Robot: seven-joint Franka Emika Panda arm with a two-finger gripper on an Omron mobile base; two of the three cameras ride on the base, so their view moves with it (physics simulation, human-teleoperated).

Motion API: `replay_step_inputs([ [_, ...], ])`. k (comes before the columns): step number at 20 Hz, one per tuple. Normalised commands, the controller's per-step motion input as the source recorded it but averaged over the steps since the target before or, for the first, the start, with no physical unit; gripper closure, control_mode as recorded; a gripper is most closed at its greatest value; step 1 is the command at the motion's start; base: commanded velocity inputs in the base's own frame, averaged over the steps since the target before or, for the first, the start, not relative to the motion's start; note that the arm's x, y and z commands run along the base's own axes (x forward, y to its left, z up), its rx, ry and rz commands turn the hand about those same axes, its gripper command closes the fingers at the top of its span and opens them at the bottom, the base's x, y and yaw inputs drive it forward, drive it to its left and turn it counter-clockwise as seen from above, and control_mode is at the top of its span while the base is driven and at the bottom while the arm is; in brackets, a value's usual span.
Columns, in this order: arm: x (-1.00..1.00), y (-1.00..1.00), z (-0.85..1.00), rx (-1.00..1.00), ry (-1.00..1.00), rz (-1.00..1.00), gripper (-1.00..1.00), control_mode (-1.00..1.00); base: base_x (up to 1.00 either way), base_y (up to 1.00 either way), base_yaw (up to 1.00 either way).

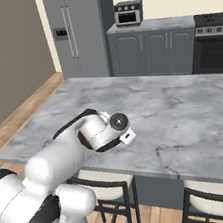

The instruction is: Pick up the bowls from the cabinet and place each bowl in front of a stool on the dining counter.

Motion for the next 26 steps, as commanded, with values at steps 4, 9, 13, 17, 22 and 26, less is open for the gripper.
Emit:
replay_step_inputs([
  [4, -0.91, -0.07, 1.00, -0.08, 0.03, 0.20, -1.00, -1.00, 0.00, 0.00, 0.00],
  [9, -1.00, 0.00, 0.99, -0.08, 0.02, 0.29, -1.00, -1.00, 0.00, 0.00, 0.00],
  [13, -0.57, 0.16, 0.62, -0.14, 0.14, 0.18, -1.00, -1.00, 0.00, 0.00, 0.00],
  [17, -0.14, 0.38, 0.24, -0.25, 0.20, -0.08, -1.00, -1.00, 0.00, 0.00, 0.00],
  [22, -0.28, 0.10, 0.00, -0.24, -0.03, -0.02, -1.00, -1.00, 0.00, 0.00, 0.00],
  [26, -0.48, 0.00, 0.00, -0.12, -0.21, 0.02, -1.00, -1.00, 0.00, 0.00, 0.00],
])
